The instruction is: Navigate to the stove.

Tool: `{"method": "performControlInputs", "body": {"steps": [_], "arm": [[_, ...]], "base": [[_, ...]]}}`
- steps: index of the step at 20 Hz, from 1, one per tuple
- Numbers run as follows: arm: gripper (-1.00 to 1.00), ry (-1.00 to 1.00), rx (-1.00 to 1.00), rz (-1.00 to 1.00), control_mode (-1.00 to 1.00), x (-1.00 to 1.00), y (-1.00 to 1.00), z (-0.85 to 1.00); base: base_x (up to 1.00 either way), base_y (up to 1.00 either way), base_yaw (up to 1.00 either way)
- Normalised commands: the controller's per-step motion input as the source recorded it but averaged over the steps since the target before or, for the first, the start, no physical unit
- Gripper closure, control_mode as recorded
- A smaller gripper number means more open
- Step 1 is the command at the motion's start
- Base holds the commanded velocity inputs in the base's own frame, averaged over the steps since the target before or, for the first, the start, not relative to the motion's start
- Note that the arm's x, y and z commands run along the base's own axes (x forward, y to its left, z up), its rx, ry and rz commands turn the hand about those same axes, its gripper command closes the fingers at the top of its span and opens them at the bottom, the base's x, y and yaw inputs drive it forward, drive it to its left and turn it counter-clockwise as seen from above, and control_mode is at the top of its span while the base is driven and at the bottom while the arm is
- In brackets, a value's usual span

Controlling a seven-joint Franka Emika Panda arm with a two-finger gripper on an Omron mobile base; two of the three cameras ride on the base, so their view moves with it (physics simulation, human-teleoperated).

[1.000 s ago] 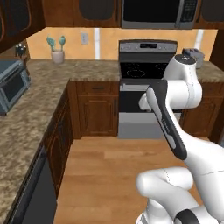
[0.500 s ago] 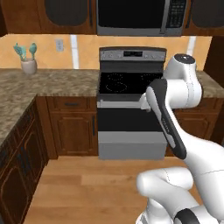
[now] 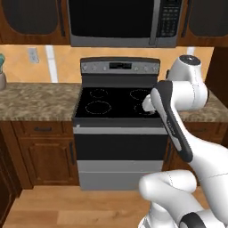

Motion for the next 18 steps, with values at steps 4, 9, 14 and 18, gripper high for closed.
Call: {"method": "performControlInputs", "body": {"steps": [4,9,14,18], "arm": [[-1.0,0.0,0.0,0.0,1.0,0.0,0.0,0.0],[-1.0,0.0,0.0,0.0,1.0,0.0,0.0,0.0],[-1.0,0.0,0.0,0.0,1.0,0.0,0.0,0.0],[-1.0,0.0,0.0,0.0,1.0,0.0,0.0,0.0]], "base": [[1.0,0.02,-0.02],[1.0,0.02,-0.02],[0.96,0.0,-0.02],[0.75,0.02,-0.05]]}}
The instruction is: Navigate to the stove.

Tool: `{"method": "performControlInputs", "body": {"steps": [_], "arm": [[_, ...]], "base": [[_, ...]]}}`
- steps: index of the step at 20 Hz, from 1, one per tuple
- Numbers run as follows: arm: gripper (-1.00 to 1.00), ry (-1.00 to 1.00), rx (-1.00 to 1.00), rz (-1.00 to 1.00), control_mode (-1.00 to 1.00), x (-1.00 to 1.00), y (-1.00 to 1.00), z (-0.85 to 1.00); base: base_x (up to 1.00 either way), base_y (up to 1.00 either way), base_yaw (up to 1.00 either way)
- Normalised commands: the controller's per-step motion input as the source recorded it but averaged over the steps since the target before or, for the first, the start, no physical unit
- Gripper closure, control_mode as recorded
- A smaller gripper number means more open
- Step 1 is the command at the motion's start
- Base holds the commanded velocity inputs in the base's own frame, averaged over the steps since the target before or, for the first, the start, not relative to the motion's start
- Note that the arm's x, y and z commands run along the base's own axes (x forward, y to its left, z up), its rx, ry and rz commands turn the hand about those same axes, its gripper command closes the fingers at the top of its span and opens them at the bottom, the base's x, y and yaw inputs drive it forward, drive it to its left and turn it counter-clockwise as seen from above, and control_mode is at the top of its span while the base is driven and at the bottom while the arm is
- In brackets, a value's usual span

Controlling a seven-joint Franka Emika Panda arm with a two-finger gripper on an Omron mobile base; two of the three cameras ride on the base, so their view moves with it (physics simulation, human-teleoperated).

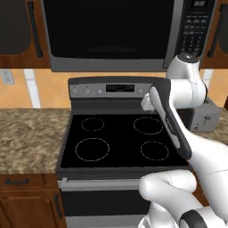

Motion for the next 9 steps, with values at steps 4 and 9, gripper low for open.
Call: {"method": "performControlInputs", "body": {"steps": [4,9], "arm": [[-1.0,0.03,0.0,-0.05,-1.0,0.82,0.07,-0.64],[-1.0,0.0,0.0,-0.03,-1.0,0.98,0.11,-0.77]], "base": [[0.0,0.0,0.0],[0.0,0.0,0.0]]}}
